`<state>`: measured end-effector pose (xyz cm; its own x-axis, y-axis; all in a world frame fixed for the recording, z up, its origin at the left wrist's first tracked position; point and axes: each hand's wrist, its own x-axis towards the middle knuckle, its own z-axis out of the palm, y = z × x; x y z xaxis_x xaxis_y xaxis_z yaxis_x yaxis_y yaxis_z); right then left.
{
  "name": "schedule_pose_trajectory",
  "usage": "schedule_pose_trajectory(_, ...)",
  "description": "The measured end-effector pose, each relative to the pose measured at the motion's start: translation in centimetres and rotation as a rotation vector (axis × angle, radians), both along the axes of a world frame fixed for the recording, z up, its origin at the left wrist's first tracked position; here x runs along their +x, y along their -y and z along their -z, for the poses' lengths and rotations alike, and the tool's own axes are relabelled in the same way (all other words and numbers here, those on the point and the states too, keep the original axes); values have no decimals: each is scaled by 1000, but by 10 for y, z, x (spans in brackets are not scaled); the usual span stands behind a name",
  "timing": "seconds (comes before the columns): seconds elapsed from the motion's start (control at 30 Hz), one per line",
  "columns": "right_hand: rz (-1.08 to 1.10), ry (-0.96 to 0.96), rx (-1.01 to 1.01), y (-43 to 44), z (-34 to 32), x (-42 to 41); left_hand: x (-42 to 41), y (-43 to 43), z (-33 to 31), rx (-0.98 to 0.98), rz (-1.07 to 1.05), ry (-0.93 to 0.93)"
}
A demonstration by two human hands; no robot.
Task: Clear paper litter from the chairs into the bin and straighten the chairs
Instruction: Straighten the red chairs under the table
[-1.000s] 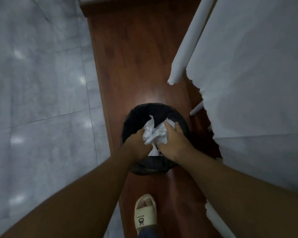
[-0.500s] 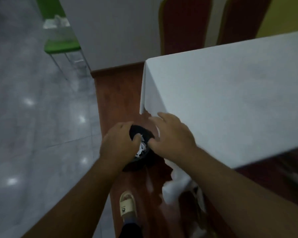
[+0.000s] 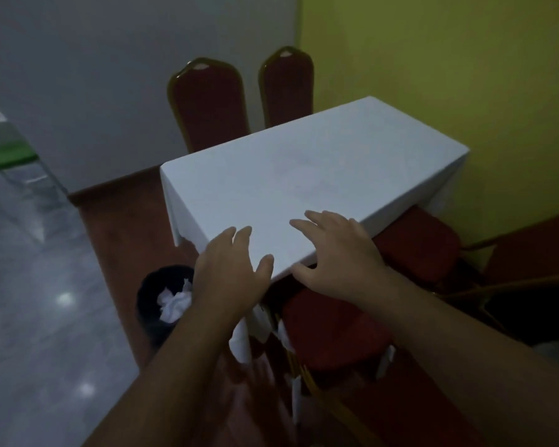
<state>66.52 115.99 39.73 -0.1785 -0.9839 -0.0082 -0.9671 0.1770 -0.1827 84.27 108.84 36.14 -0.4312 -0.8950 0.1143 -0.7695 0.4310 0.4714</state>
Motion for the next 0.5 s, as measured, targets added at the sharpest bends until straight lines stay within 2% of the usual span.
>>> schedule_pose_trajectory(0.23,-10,-4,-38,-41,-6,-60,-42,-47,-14,1,-8,-20)
schedule_pose_trajectory(0.37,-88,8,-36,-55,0,-117,-94,-80,-10,-16,-59,2)
schedule_pose_trajectory(0.5,-195,22,-16,-72,6,-184,-158,-114,1,49,-165,27)
